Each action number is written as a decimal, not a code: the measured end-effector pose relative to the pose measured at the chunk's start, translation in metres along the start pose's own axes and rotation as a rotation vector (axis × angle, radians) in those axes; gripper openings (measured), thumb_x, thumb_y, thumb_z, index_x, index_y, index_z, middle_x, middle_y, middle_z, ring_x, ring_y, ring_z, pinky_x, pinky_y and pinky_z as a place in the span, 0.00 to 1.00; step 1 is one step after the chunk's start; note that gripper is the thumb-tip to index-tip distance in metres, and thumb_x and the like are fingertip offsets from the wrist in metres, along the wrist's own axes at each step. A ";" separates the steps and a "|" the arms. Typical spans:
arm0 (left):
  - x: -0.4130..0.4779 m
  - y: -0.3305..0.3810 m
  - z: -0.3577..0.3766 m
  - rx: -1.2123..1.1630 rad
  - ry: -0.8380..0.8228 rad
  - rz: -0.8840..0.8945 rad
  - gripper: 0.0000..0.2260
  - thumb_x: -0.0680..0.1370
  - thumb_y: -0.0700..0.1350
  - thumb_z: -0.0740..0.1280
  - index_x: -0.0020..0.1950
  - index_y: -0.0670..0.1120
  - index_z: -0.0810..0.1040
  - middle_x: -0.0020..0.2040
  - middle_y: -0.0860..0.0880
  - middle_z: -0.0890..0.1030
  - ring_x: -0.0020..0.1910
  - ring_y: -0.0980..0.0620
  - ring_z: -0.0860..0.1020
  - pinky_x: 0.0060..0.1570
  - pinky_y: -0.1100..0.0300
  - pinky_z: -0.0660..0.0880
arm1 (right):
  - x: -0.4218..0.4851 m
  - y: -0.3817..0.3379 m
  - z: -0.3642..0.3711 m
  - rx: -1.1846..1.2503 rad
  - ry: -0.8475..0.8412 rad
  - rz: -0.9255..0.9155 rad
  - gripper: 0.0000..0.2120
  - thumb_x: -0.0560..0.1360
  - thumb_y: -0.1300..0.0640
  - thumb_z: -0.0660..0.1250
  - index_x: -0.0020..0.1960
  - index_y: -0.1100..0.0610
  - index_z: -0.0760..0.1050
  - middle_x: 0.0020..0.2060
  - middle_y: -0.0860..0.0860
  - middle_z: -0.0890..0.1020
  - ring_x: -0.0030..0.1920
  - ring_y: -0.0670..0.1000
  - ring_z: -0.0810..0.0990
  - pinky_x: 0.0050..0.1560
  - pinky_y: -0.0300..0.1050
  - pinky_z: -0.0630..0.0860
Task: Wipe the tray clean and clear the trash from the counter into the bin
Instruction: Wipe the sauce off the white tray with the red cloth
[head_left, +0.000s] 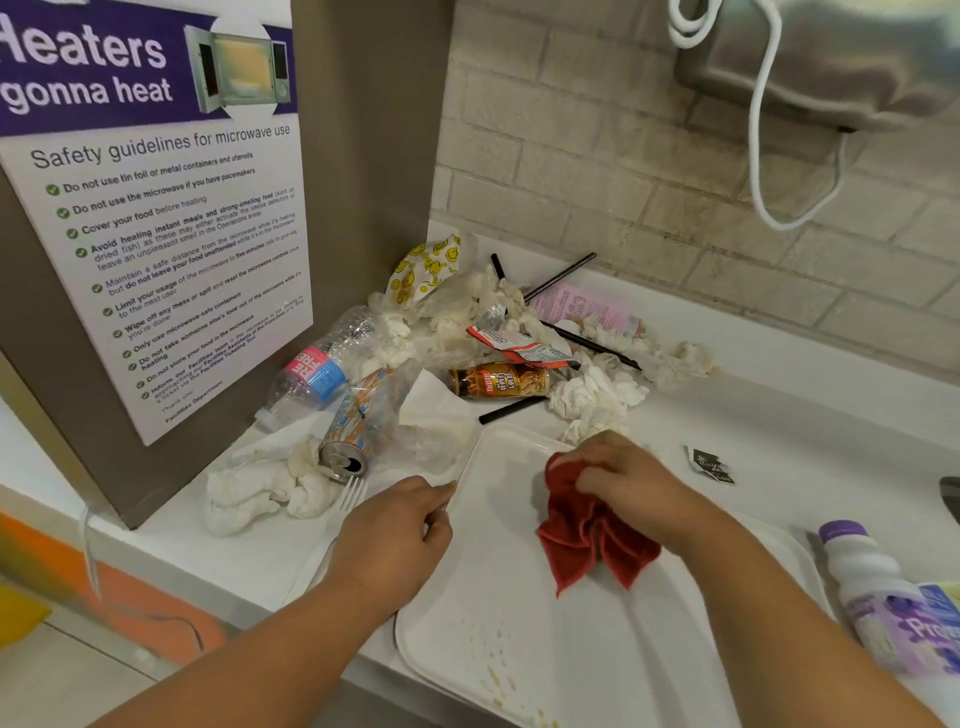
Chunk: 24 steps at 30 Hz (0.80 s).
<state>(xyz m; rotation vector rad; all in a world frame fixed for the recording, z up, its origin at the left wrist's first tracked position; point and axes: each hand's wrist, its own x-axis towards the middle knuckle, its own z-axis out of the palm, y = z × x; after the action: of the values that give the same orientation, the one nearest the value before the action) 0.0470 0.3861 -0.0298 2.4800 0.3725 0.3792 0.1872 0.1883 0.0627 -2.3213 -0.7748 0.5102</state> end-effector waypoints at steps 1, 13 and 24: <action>0.000 0.001 0.000 0.005 0.000 0.001 0.17 0.78 0.49 0.58 0.66 0.60 0.72 0.39 0.60 0.70 0.42 0.59 0.72 0.35 0.75 0.61 | -0.004 0.001 -0.008 -0.037 0.056 0.001 0.15 0.71 0.60 0.64 0.47 0.41 0.80 0.51 0.47 0.73 0.54 0.48 0.73 0.55 0.38 0.68; -0.001 0.002 -0.002 0.028 -0.011 0.008 0.15 0.78 0.49 0.58 0.62 0.61 0.75 0.39 0.57 0.71 0.41 0.57 0.73 0.34 0.72 0.62 | -0.017 0.025 0.073 -0.319 0.198 -0.079 0.23 0.75 0.53 0.65 0.69 0.45 0.68 0.69 0.41 0.68 0.66 0.51 0.65 0.69 0.45 0.63; -0.003 0.000 -0.003 0.031 -0.008 0.021 0.12 0.78 0.50 0.57 0.56 0.58 0.77 0.39 0.55 0.71 0.40 0.57 0.73 0.36 0.69 0.65 | 0.022 0.031 0.069 -0.251 0.536 0.013 0.14 0.74 0.59 0.66 0.59 0.51 0.76 0.58 0.49 0.69 0.58 0.50 0.68 0.63 0.42 0.68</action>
<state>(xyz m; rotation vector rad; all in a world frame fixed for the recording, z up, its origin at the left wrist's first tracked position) 0.0432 0.3867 -0.0281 2.5165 0.3516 0.3748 0.1796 0.2134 -0.0120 -2.5202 -0.5836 -0.2210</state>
